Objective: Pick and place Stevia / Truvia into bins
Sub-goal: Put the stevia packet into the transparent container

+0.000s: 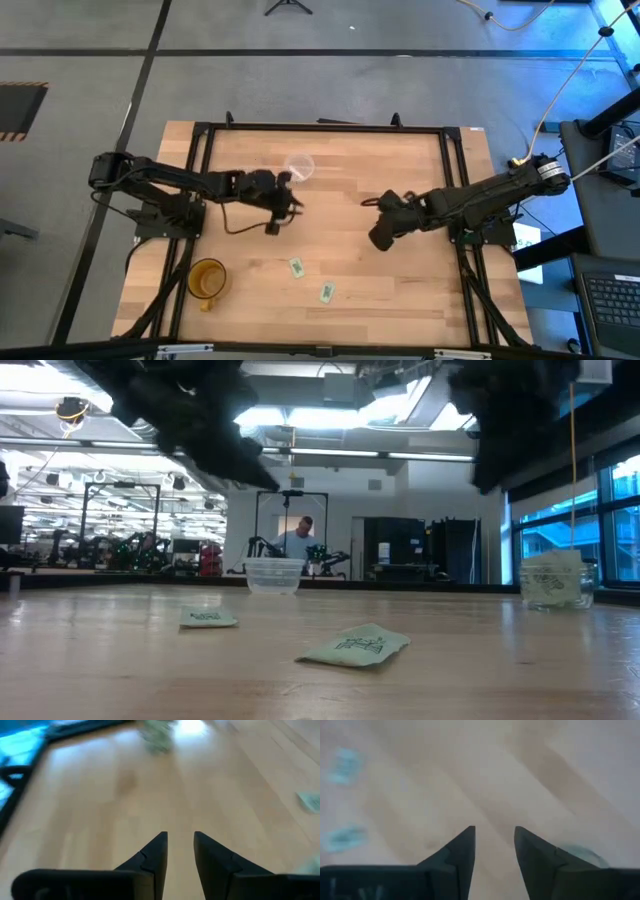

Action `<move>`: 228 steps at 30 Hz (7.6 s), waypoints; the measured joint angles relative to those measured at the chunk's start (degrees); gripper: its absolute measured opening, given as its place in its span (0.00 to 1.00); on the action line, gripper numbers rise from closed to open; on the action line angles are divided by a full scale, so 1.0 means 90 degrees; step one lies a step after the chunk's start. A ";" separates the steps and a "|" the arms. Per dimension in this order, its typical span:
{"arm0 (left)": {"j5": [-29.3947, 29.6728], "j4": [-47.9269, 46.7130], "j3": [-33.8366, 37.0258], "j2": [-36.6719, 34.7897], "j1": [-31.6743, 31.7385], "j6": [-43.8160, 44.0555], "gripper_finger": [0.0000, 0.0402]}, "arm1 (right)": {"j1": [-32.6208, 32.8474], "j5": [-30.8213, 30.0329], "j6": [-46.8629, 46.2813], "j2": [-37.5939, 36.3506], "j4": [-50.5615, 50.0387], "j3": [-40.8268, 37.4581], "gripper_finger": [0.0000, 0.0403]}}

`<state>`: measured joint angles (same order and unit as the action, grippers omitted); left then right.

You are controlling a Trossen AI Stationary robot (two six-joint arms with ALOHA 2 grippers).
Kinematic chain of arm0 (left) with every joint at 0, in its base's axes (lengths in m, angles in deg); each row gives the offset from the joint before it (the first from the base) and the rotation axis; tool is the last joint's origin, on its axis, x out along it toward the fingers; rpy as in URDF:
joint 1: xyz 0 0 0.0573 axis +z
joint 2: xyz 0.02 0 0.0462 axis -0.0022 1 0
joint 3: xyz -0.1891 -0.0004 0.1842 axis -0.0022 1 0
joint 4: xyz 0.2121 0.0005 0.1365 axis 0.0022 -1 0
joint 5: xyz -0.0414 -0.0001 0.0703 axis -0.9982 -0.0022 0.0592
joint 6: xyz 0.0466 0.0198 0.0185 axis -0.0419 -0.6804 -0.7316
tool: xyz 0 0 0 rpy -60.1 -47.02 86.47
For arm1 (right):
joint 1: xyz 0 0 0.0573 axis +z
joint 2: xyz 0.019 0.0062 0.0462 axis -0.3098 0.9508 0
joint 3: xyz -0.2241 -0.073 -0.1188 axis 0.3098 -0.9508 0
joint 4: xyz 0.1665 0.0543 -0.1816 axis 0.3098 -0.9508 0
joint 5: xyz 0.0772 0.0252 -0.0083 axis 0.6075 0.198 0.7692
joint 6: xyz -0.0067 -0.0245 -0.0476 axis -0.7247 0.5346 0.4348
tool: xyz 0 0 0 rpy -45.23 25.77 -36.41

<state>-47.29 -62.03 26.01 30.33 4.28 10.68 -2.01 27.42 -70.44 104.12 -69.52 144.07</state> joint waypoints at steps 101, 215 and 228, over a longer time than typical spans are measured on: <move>0.0313 0.2525 -0.0284 0.3810 -0.1139 0.2348 0.01 | -0.1201 0.2758 -0.1709 0.3792 0.6218 -0.0073 0.31; 0.0942 0.1066 -0.0270 0.0731 -0.0025 0.2043 0.21 | -0.2080 0.2311 0.1839 0.1285 -0.1910 -0.0083 0.03; 0.0938 0.1066 -0.0270 0.0731 -0.0025 0.1996 0.20 | -0.2080 0.2367 0.1814 0.1285 -0.2137 -0.0083 0.10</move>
<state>-38.85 -52.44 23.59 36.91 4.06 28.64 -20.73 48.73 -54.11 115.68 -88.75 143.33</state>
